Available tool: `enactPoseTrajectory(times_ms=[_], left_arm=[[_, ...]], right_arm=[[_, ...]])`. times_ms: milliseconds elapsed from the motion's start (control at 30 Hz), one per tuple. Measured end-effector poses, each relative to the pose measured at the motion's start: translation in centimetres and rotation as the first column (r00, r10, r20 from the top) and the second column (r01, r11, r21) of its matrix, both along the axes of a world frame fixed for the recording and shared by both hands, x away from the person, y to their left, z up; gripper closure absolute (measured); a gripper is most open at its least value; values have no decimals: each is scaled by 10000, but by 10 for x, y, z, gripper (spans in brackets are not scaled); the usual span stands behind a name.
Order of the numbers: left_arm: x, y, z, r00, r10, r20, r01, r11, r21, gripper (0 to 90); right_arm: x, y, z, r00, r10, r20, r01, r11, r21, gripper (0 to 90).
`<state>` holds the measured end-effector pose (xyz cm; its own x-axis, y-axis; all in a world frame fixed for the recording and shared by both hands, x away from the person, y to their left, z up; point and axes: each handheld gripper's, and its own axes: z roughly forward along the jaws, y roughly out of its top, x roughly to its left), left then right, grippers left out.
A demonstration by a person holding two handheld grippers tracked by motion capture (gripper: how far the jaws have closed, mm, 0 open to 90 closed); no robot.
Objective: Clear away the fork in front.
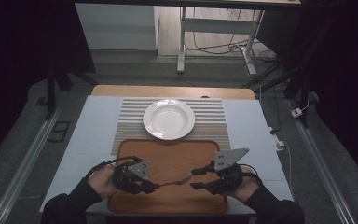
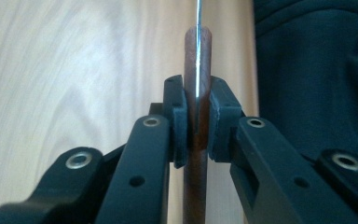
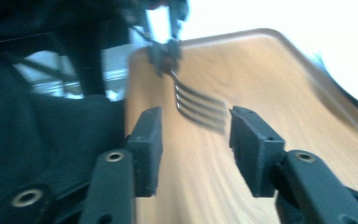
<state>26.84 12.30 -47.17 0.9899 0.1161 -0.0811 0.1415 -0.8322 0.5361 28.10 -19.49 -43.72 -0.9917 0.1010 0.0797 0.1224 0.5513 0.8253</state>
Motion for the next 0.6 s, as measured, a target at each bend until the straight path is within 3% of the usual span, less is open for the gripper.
enactPoseTrajectory(times_ms=[100,167,333,500,600], left_arm=[[2,4,-1,9968,772,-198,-766,9966,310,799],[3,7,-1,9916,1261,-288,-1247,9911,460,799],[3,13,-3,9729,2280,-379,-2242,9709,842,798],[4,18,-5,9348,3504,-575,-3417,9318,1227,799],[3,20,-8,9054,4187,-704,-4069,9030,1378,799]], right_arm=[[2,-7,-1,9968,-797,112,798,9968,-87,473],[1,-11,-1,9901,-1357,364,1366,9903,-238,422],[-1,-20,-3,9682,-2381,768,2418,9694,-424,291],[-4,-28,-7,9400,-3305,845,3367,9388,-728,188],[-6,-34,-8,9181,-3860,898,3932,9155,-849,138]])
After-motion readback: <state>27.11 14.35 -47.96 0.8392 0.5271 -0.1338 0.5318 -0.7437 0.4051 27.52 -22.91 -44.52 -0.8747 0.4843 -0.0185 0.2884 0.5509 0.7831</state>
